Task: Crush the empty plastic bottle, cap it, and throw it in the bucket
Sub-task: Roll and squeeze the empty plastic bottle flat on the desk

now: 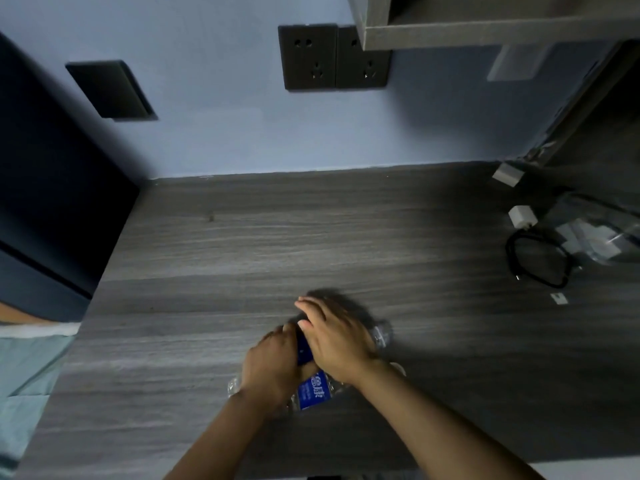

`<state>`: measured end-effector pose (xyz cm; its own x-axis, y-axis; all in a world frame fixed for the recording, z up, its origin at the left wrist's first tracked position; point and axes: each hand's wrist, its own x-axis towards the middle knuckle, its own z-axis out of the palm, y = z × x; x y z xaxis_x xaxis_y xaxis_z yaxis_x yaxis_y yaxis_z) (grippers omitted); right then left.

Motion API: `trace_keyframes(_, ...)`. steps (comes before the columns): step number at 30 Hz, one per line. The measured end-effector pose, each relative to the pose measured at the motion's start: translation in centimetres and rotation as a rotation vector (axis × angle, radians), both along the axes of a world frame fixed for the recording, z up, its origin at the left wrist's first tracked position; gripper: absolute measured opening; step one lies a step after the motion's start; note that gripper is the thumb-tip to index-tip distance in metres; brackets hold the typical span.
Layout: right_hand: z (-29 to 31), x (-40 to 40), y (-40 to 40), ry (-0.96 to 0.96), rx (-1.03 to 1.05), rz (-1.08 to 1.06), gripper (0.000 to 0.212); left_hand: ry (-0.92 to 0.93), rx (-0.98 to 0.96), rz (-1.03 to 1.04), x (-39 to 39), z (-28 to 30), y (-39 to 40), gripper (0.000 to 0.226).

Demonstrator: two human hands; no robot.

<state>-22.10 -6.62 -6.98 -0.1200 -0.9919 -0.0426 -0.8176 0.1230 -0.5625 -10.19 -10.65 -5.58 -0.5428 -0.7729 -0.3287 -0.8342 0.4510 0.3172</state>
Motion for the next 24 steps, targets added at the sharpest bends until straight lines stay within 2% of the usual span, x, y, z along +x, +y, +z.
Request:
trace_keyframes(7,0.3,0.4,0.6,-0.062,-0.018,-0.017,0.048,-0.040,0.038,-0.023,-0.1,0.0,-0.1,0.031)
trace_keyframes(11,0.5,0.6,1.1,-0.090,-0.015,-0.025,0.047,0.021,0.068,-0.018,0.2,-0.1,-0.1,0.029)
trace_keyframes(15,1.2,0.2,1.3,-0.260,-0.023,-0.069,0.044,0.043,0.145,-0.028,0.2,0.3,-0.4,0.033)
trace_keyframes(21,1.7,-3.1,4.6,-0.167,-0.240,-0.235,0.030,0.028,0.227,0.027,0.6,0.8,-1.2,0.034)
trace_keyframes(24,0.9,-4.8,7.6,-0.098,-0.111,-0.330,0.036,0.044,0.245,0.051,1.3,0.9,-1.3,0.029)
